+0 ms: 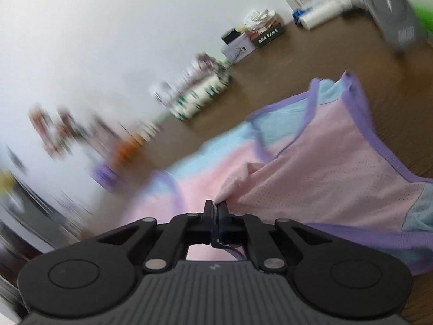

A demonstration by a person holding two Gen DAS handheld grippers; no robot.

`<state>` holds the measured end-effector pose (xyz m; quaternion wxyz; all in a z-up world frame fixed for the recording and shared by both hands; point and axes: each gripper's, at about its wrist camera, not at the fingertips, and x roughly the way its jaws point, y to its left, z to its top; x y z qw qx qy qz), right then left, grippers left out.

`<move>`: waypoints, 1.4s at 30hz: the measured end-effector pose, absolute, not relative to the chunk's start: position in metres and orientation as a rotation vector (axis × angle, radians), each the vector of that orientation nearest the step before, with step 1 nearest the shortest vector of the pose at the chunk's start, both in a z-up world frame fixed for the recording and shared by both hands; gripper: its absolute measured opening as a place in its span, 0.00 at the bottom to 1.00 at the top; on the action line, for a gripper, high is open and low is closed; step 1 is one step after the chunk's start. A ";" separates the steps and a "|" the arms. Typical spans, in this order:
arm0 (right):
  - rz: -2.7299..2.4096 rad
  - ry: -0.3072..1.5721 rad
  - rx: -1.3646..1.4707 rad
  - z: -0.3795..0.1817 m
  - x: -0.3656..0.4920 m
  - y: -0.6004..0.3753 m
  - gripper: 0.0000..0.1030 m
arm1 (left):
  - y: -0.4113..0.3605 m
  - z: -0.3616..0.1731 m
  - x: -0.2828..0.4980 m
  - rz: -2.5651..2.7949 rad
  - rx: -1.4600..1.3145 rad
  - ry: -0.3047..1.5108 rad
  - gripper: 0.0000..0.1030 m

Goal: Fold clothes

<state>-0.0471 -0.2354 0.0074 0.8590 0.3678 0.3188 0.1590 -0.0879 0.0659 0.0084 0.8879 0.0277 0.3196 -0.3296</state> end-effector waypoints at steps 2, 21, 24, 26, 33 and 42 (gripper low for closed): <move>0.300 0.659 0.896 -0.001 -0.047 -0.247 0.03 | 0.066 0.008 -0.088 -0.686 0.054 0.662 0.30; 0.109 0.691 0.367 0.016 -0.007 -0.207 0.16 | 0.065 0.007 -0.088 -0.684 0.061 0.655 0.31; 0.096 0.697 0.475 0.008 -0.009 -0.218 0.02 | 0.066 0.006 -0.088 -0.681 0.050 0.656 0.31; 0.051 0.671 0.485 0.011 -0.019 -0.225 0.02 | 0.066 0.006 -0.087 -0.681 0.053 0.656 0.31; -0.012 0.650 0.417 0.010 -0.035 -0.228 0.17 | 0.064 0.008 -0.084 -0.676 0.060 0.670 0.31; -0.004 0.696 0.273 0.012 -0.041 -0.215 0.17 | 0.094 0.031 -0.093 -0.622 0.021 0.620 0.31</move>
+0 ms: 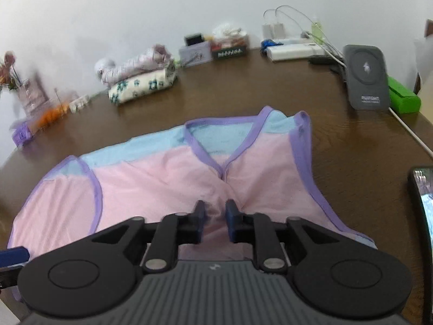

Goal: Fold clothes

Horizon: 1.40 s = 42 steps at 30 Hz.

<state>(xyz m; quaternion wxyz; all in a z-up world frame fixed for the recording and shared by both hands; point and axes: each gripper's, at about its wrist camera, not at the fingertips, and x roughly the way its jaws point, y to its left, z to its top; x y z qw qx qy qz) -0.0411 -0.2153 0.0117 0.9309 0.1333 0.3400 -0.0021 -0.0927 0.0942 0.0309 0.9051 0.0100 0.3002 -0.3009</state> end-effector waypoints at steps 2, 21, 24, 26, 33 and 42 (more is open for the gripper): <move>0.014 0.638 0.226 0.025 -0.059 -0.217 0.21 | 0.103 0.027 -0.098 -0.610 0.036 0.643 0.31; 0.359 0.584 0.135 0.019 -0.141 -0.231 0.57 | 0.135 0.014 -0.127 -0.578 0.086 0.638 0.38; 0.376 0.583 0.120 0.017 -0.143 -0.225 0.61 | 0.138 0.015 -0.126 -0.562 0.083 0.637 0.39; 0.379 0.587 0.112 0.016 -0.142 -0.222 0.61 | 0.139 0.014 -0.125 -0.556 0.085 0.640 0.39; 0.352 0.576 0.125 0.016 -0.143 -0.231 0.66 | 0.137 0.012 -0.124 -0.555 0.094 0.645 0.39; 0.339 0.570 0.113 0.016 -0.143 -0.234 0.69 | 0.137 0.011 -0.125 -0.555 0.100 0.644 0.40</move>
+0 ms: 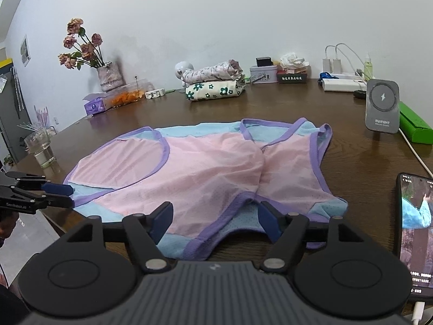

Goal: Fold clothes
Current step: 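Release the garment with the right gripper and withdraw both grippers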

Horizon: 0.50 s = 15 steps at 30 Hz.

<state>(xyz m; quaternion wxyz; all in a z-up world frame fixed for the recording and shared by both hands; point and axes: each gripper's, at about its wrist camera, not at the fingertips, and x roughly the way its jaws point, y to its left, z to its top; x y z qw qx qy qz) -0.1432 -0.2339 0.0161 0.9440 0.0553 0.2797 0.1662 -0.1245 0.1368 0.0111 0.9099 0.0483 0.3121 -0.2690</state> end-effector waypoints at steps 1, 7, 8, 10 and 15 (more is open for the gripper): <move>0.342 0.567 0.110 0.017 -0.144 -0.233 0.69 | 0.137 0.011 -0.125 -0.555 0.101 0.644 0.40; 0.350 0.557 0.119 0.017 -0.144 -0.236 0.71 | 0.136 0.011 -0.125 -0.557 0.107 0.644 0.40; 0.350 0.556 0.120 0.017 -0.144 -0.236 0.71 | 0.136 0.011 -0.125 -0.557 0.107 0.643 0.40; 0.347 0.552 0.121 0.017 -0.144 -0.237 0.71 | 0.135 0.011 -0.125 -0.558 0.109 0.643 0.40; 0.353 0.539 0.119 0.019 -0.149 -0.243 0.72 | 0.134 0.012 -0.126 -0.563 0.124 0.649 0.40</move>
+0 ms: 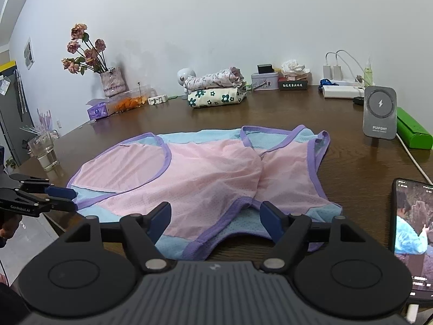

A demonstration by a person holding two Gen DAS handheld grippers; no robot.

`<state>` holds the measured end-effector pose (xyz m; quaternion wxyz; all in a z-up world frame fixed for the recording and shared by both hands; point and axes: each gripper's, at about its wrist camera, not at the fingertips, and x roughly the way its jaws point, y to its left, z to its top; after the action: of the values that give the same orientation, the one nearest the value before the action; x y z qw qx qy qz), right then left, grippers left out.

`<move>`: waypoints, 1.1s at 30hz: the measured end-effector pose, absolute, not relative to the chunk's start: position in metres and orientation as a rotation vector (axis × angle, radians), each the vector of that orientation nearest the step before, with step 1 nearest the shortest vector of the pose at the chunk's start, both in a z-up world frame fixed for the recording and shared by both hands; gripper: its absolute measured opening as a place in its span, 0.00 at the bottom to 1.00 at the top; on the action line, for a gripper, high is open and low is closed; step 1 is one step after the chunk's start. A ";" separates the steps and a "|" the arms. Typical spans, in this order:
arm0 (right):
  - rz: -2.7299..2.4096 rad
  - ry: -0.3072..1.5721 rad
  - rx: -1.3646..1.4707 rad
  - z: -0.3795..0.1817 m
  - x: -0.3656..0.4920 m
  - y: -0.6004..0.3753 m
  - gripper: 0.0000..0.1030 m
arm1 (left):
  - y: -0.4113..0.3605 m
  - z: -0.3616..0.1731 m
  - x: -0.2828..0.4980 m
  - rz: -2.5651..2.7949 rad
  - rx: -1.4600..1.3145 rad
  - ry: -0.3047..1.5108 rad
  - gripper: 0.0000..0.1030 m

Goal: Fold clothes

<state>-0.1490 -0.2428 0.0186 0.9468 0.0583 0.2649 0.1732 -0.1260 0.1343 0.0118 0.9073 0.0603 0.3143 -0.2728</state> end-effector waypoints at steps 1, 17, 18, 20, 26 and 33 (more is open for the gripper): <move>0.367 0.537 0.119 0.019 -0.151 -0.244 0.72 | 0.135 0.012 -0.127 -0.571 0.129 0.651 0.40; 0.498 0.627 -0.143 0.003 -0.161 -0.210 0.54 | 0.122 0.013 -0.131 -0.753 0.219 0.620 0.33; 0.492 0.640 -0.159 0.000 -0.159 -0.207 0.45 | 0.121 0.012 -0.130 -0.767 0.217 0.634 0.18; 0.490 0.637 -0.173 0.000 -0.159 -0.207 0.25 | 0.120 0.012 -0.129 -0.792 0.211 0.660 0.08; 0.501 0.644 -0.212 0.005 -0.161 -0.211 0.15 | 0.119 0.019 -0.140 -0.814 0.210 0.629 0.12; 0.529 0.632 -0.214 0.002 -0.158 -0.211 0.25 | 0.119 0.014 -0.132 -0.799 0.227 0.639 0.31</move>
<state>-0.1585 -0.2107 0.0020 0.9108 -0.1037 0.3066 0.2564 -0.1318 0.1188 0.0142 0.8659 0.1085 0.3049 -0.3815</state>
